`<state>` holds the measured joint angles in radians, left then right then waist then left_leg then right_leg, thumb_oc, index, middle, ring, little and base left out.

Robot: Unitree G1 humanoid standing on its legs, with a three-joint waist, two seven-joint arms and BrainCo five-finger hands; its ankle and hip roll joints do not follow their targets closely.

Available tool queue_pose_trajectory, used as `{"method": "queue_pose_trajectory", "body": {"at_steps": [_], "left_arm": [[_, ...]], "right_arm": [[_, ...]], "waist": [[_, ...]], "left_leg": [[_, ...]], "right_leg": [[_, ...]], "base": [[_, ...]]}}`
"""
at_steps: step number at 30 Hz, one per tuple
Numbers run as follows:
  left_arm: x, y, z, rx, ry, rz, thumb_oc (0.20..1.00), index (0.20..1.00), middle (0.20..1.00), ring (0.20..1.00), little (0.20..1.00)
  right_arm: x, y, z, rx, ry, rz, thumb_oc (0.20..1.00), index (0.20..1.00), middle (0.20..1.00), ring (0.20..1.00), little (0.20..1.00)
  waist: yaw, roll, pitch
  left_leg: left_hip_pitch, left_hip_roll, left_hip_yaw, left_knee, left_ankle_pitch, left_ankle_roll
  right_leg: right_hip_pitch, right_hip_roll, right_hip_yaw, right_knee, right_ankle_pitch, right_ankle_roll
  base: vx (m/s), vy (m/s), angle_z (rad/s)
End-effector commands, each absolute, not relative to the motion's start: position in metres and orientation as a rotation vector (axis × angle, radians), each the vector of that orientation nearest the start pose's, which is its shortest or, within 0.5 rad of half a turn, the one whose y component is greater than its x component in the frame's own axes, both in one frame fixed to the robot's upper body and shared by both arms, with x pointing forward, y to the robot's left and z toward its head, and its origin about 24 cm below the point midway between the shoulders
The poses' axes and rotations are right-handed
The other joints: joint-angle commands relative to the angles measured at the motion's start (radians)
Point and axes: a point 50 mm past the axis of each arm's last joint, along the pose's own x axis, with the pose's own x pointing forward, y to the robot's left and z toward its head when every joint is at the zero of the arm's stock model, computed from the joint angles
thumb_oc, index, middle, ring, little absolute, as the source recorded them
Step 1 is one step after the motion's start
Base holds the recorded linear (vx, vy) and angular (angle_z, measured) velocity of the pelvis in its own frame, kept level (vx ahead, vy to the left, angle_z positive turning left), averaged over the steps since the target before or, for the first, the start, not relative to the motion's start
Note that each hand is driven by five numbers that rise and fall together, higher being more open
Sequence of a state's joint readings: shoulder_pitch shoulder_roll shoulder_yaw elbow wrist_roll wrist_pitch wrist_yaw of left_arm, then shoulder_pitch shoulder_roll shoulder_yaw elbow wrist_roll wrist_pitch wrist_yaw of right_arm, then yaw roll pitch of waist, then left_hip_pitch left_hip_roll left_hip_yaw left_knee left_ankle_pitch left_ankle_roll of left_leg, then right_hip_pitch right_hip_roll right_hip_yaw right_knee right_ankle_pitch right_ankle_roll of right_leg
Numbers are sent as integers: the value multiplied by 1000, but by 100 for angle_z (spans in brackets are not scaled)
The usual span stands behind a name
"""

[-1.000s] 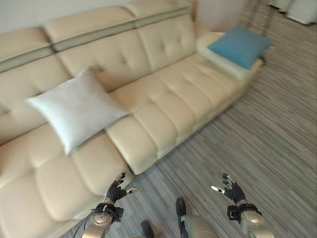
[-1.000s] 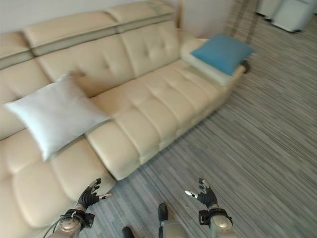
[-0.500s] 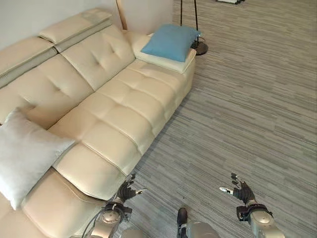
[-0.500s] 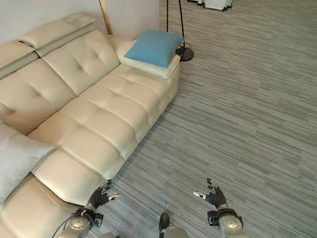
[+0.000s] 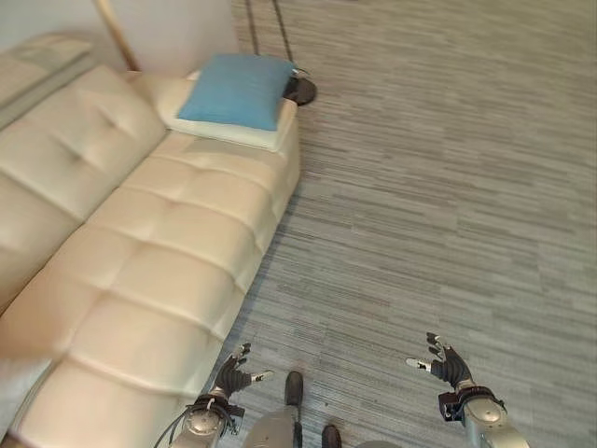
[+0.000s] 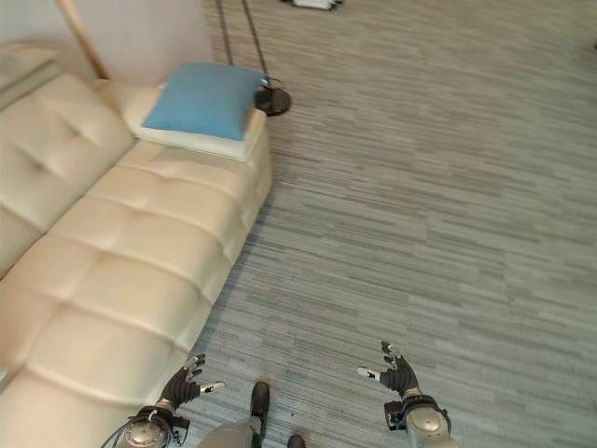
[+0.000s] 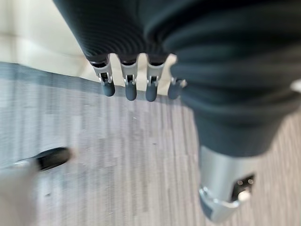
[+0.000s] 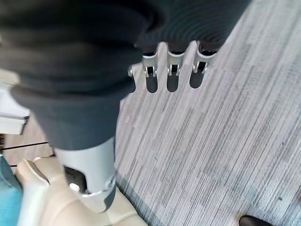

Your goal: Pick up all the scattered cushions and arrange them neatly on the sofa.

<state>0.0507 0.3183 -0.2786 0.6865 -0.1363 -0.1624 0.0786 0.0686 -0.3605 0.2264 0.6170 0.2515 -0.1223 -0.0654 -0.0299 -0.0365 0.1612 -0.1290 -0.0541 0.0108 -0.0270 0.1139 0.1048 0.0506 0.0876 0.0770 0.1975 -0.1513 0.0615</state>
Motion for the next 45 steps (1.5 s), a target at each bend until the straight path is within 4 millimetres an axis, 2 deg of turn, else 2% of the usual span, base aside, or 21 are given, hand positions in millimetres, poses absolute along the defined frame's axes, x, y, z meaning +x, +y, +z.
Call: {"method": "queue_pose_trajectory", "body": {"at_steps": [1,4,6,7,8,9,11,13,14,16,17,19,21,24,28,30,33,40,41,43,45], "left_arm": [[186,223,-79,323,503,-23,1000,1000,1000,1000,1000],[186,226,-79,327,501,-8,1000,1000,1000,1000,1000],[185,230,-76,328,492,12,1000,1000,1000,1000,1000],[185,230,-76,327,492,12,1000,1000,1000,1000,1000],[184,231,-77,325,493,19,1000,1000,1000,1000,1000],[184,233,-78,312,500,42,1000,1000,1000,1000,1000],[185,232,-78,304,500,55,1000,1000,1000,1000,1000],[182,229,-83,308,518,43,1000,1000,1000,1000,1000],[180,227,-86,300,532,42,1000,1000,1000,1000,1000],[179,225,-90,293,548,43,1000,1000,1000,1000,1000],[178,223,-92,279,558,50,1000,1000,1000,1000,1000],[177,222,-94,274,567,51,1000,1000,1000,1000,1000],[180,224,-93,269,565,61,1000,1000,1000,1000,1000],[183,225,-93,262,562,75,1000,1000,1000,1000,1000],[184,226,-92,266,563,78,1000,1000,1000,1000,1000],[180,228,-93,275,575,82,1000,1000,1000,1000,1000],[176,231,-95,269,589,97,1000,1000,1000,1000,1000],[166,239,-98,265,615,120,1000,1000,1000,1000,1000],[165,240,-98,265,617,123,1000,1000,1000,1000,1000],[169,242,-94,263,599,133,1000,1000,1000,1000,1000],[171,245,-92,274,591,134,1000,1000,1000,1000,1000]], "right_arm": [[208,-215,-64,-182,442,4,1000,1000,1000,1000,1000],[212,-213,-61,-183,422,8,1000,1000,1000,1000,1000],[217,-214,-55,-198,395,14,1000,1000,1000,1000,1000],[217,-214,-55,-198,396,14,1000,1000,1000,1000,1000],[220,-214,-53,-204,388,16,1000,1000,1000,1000,1000],[224,-213,-49,-218,376,24,1000,1000,1000,1000,1000],[225,-212,-49,-232,375,30,1000,1000,1000,1000,1000],[216,-216,-53,-238,399,24,1000,1000,1000,1000,1000],[213,-218,-55,-236,407,14,1000,1000,1000,1000,1000],[211,-221,-56,-235,414,4,1000,1000,1000,1000,1000],[210,-224,-56,-233,415,-10,1000,1000,1000,1000,1000],[206,-227,-56,-217,412,-25,1000,1000,1000,1000,1000],[204,-232,-56,-225,417,-36,1000,1000,1000,1000,1000],[203,-236,-56,-222,423,-52,1000,1000,1000,1000,1000],[203,-240,-54,-220,417,-71,1000,1000,1000,1000,1000],[202,-240,-55,-226,422,-76,1000,1000,1000,1000,1000],[201,-241,-56,-234,428,-81,1000,1000,1000,1000,1000],[195,-239,-59,-242,449,-58,1000,1000,1000,1000,1000],[194,-238,-60,-249,451,-49,1000,1000,1000,1000,1000],[199,-233,-59,-246,441,-35,1000,1000,1000,1000,1000],[202,-227,-58,-225,426,-25,1000,1000,1000,1000,1000]], "waist": [[46,-28,-18],[43,-9,-5],[37,8,5],[35,9,7],[30,12,12],[16,6,19],[2,13,23],[-13,2,9],[-16,5,0],[-21,13,-3],[-22,23,-6],[-31,28,-15],[-32,14,-11],[-21,5,-3],[-1,-7,1],[29,10,1],[50,12,-1],[75,7,-34],[80,-1,-46],[86,-19,-47],[84,-25,-46]], "left_leg": [[-64,11,32,170,-157,-62],[-19,9,28,163,-179,-51],[38,8,24,140,-207,-50],[41,8,23,140,-209,-51],[69,6,18,129,-224,-52],[135,-6,8,106,-257,-60],[201,1,-10,87,-292,-77],[260,3,-49,103,-348,-93],[269,10,-60,117,-345,-103],[265,23,-65,146,-325,-117],[261,40,-64,189,-295,-140],[213,79,-43,320,-192,-184],[123,99,-13,508,-99,-194],[62,110,19,544,-124,-177],[-48,90,60,430,-192,-150],[-124,100,73,214,-106,-158],[-167,113,96,80,-38,-174],[-174,129,141,70,15,-163],[-176,114,144,93,10,-152],[-159,88,165,131,-28,-122],[-119,74,169,137,-61,-101]], "right_leg": [[-106,-188,-36,205,184,117],[-177,-190,-68,253,187,98],[-255,-215,-166,165,149,80],[-252,-215,-168,166,147,80],[-286,-214,-197,112,148,78],[-340,-220,-226,-43,193,98],[-373,-219,-252,-132,225,115],[-359,-222,-203,-110,239,110],[-351,-219,-203,-96,244,101],[-338,-216,-214,-85,239,91],[-317,-203,-221,-82,231,80],[-276,-187,-237,-81,198,50],[-212,-171,-239,-89,146,4],[-167,-165,-233,-93,111,-10],[-99,-161,-228,-118,71,-4],[-36,-128,-223,-126,26,0],[35,-112,-213,-126,-14,9],[118,-126,-186,-88,-55,36],[115,-147,-185,-62,-33,53],[62,-216,-185,82,91,107],[-1,-243,-180,194,187,119]], "base": [[216,128,-44],[216,95,-19],[275,44,-3],[218,-5,-21],[477,-88,-5],[594,-126,-12],[651,-209,-5],[668,-281,1],[569,-274,39],[268,-162,87],[258,-187,97],[320,-250,45],[370,-280,16],[278,-157,-6],[325,-51,4],[496,51,-5],[374,75,-23],[375,152,-21],[284,195,-25],[364,283,-5],[281,208,-9]]}}
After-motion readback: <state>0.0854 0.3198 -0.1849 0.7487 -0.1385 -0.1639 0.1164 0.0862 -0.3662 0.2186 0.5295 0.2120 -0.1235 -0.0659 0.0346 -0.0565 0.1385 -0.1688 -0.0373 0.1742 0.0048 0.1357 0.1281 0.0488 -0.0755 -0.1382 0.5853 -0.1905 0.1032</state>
